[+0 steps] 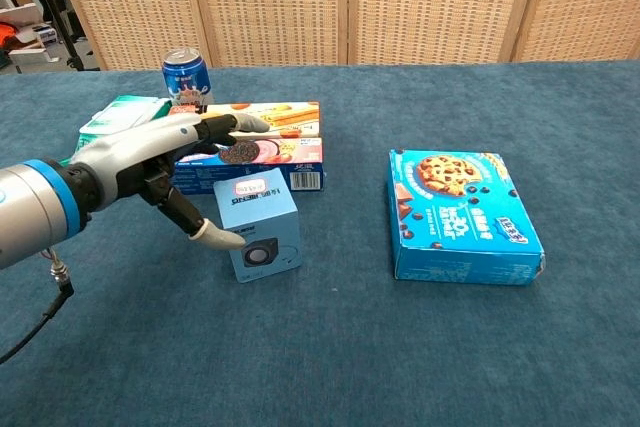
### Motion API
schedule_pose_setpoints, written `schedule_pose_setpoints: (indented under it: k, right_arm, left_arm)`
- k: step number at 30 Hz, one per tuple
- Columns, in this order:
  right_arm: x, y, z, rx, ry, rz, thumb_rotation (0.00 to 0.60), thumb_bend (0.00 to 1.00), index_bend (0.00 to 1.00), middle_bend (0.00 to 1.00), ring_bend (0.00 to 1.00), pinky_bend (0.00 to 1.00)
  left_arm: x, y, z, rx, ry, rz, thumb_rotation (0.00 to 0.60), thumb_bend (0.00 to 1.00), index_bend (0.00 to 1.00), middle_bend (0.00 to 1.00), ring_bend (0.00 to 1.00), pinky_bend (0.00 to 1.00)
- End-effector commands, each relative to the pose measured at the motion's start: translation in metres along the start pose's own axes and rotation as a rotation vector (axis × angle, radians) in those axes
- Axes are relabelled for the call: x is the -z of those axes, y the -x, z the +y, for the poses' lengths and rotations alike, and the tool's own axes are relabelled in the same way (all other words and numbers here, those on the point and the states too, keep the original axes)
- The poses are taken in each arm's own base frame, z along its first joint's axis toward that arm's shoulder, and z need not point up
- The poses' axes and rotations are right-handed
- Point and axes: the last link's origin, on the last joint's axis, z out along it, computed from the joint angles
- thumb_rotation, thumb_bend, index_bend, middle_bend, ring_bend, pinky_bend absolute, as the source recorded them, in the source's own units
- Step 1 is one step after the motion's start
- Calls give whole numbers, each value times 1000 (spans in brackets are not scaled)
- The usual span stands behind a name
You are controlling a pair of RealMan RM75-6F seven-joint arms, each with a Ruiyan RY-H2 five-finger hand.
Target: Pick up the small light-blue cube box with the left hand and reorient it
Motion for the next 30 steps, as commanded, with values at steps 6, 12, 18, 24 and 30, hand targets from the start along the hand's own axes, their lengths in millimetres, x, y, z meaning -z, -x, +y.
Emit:
schedule_pose_setpoints:
  k: [6, 12, 18, 24, 30]
  right_arm:
    - [-1, -1, 2, -9, 6, 1, 600, 0, 0, 0, 0, 0]
    - [-1, -2, 3, -14, 5, 0, 600, 0, 0, 0, 0, 0]
    - [-1, -2, 3, -16, 5, -2, 600, 0, 0, 0, 0, 0]
    - [-1, 0, 2, -12, 3, -7, 600, 0, 0, 0, 0, 0]
    - [0, 2, 0, -4, -1, -12, 600, 0, 0, 0, 0, 0]
  left_arm:
    - [-15, 16, 6, 7, -75, 60, 600, 0, 240, 276, 274, 385]
    - [-15, 17, 8, 1, -94, 131, 600, 0, 435, 430, 418, 481]
    - [-12, 14, 8, 5, -79, 134, 600, 0, 512, 470, 441, 489]
    - [6, -13, 5, -55, 13, 89, 600, 0, 515, 473, 445, 490]
    - [36, -61, -15, -185, 98, 10, 600, 0, 516, 473, 441, 490]
